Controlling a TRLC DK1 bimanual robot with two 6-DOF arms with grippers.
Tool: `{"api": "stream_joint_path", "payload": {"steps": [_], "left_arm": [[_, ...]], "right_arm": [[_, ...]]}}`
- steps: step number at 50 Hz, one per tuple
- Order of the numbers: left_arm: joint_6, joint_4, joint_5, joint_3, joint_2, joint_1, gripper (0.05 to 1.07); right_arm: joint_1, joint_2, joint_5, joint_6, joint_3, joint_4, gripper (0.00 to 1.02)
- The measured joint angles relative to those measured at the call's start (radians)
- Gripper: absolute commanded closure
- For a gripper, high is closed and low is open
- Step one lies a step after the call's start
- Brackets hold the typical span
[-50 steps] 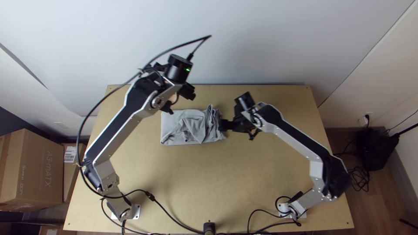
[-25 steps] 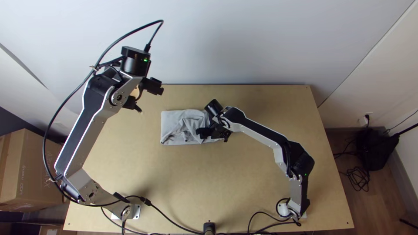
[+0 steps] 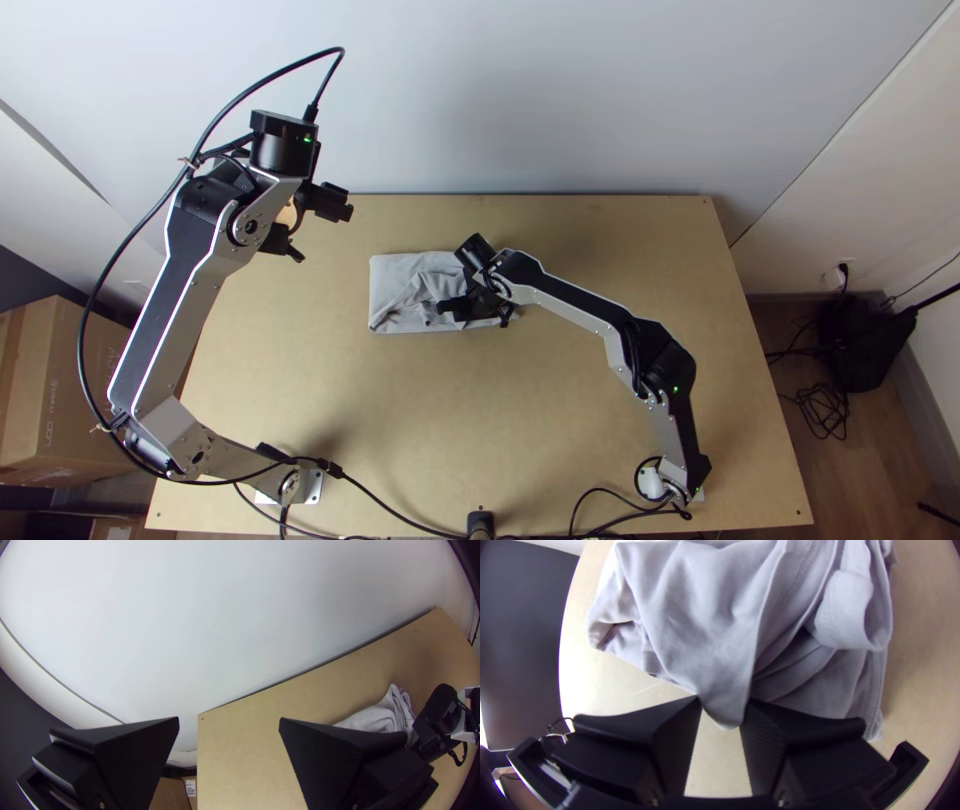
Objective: Fold the t-shirt
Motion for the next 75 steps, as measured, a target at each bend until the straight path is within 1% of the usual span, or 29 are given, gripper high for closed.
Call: {"api": "stream_joint_path", "payload": {"steps": [9, 16, 31, 39, 46, 47, 48, 49, 50, 52, 53, 54, 59, 64, 68, 75], "left_arm": [[0.000, 0.000, 0.000, -0.008, 0.000, 0.010, 0.11], [0.000, 0.000, 0.000, -0.009, 0.000, 0.013, 0.11], [0.000, 0.001, 0.000, -0.011, 0.000, 0.013, 0.11], [0.000, 0.001, 0.000, -0.025, 0.000, 0.013, 0.11], [0.000, 0.002, 0.000, -0.026, 0.000, 0.013, 0.11], [0.000, 0.002, 0.000, -0.026, 0.000, 0.013, 0.11], [0.000, 0.002, 0.000, -0.026, 0.000, 0.013, 0.11], [0.000, 0.002, 0.000, -0.026, 0.000, 0.013, 0.11], [0.000, 0.002, 0.000, -0.026, 0.000, 0.013, 0.11], [0.000, 0.002, 0.000, -0.026, 0.000, 0.013, 0.11], [0.000, 0.002, 0.000, -0.027, 0.000, 0.013, 0.11], [0.001, 0.002, 0.000, -0.027, 0.000, 0.013, 0.11], [0.004, 0.008, 0.000, -0.027, 0.000, 0.013, 0.11], [0.008, 0.009, 0.000, -0.027, 0.000, 0.013, 0.11], [0.008, 0.009, 0.000, -0.028, 0.000, 0.014, 0.11], [0.008, 0.009, 0.000, -0.037, 0.000, 0.017, 0.11]], "right_arm": [[-0.003, -0.006, 0.000, -0.028, -0.006, 0.006, 1.00], [-0.017, -0.060, 0.000, -0.032, -0.041, 0.005, 1.00], [-0.126, -0.225, 0.000, -0.077, -0.136, 0.005, 1.00], [-0.187, -0.269, 0.000, -0.109, -0.225, 0.005, 1.00], [-0.227, -0.291, 0.000, -0.115, -0.307, 0.024, 0.99], [-0.231, -0.294, 0.000, -0.116, -0.319, 0.030, 0.96], [-0.234, -0.297, 0.000, -0.117, -0.333, 0.037, 0.87], [-0.237, -0.299, -0.001, -0.118, -0.343, 0.040, 0.75], [-0.239, -0.300, -0.002, -0.118, -0.351, 0.043, 0.59], [-0.242, -0.302, -0.003, -0.122, -0.367, 0.046, 0.22], [-0.244, -0.302, -0.003, -0.122, -0.376, 0.047, 0.08], [-0.245, -0.302, -0.003, -0.122, -0.381, 0.047, 0.02], [-0.256, -0.302, -0.004, -0.128, -0.398, 0.044, 0.03], [-0.289, -0.312, -0.040, -0.141, -0.398, 0.047, 0.03], [-0.330, -0.325, -0.086, -0.148, -0.396, 0.068, 0.03], [-0.398, -0.326, -0.200, -0.155, -0.345, 0.132, 0.03]]}}
